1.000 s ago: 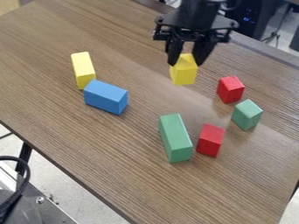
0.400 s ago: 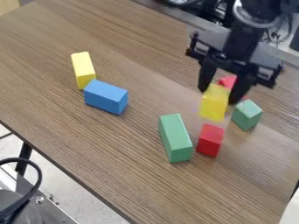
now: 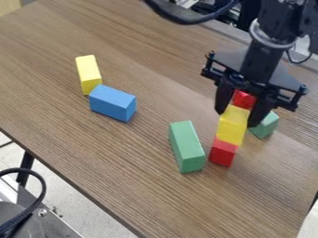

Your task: Put the yellow cube on top of the red cube

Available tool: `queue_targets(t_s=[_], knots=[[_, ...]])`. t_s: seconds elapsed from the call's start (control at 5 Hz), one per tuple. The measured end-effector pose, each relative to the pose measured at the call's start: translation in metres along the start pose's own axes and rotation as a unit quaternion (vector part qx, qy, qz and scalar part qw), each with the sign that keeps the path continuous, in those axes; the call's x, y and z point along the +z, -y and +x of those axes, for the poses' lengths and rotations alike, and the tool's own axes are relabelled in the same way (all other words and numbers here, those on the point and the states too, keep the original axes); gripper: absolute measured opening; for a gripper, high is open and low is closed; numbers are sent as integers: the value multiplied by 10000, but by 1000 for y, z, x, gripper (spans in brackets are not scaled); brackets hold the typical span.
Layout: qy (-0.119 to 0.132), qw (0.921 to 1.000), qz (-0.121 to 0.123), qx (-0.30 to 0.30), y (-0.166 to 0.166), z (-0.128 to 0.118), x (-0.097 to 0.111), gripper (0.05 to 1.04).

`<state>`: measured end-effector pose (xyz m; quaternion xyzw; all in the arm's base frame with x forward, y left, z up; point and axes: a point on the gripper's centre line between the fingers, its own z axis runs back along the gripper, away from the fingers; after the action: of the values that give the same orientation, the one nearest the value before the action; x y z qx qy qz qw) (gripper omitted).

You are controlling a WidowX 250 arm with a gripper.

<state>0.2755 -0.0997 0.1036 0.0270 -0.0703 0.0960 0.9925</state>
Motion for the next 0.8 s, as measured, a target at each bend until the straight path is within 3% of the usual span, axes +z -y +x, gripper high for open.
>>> queue_targets(t_s=[0.2,0.4,0.8], knots=[[94,9997,-116,-183,2,1,-4,510],[288,9991,49,-306,-4,4,-12,510],[80,9986,340,-399,-11,4,-31,510]])
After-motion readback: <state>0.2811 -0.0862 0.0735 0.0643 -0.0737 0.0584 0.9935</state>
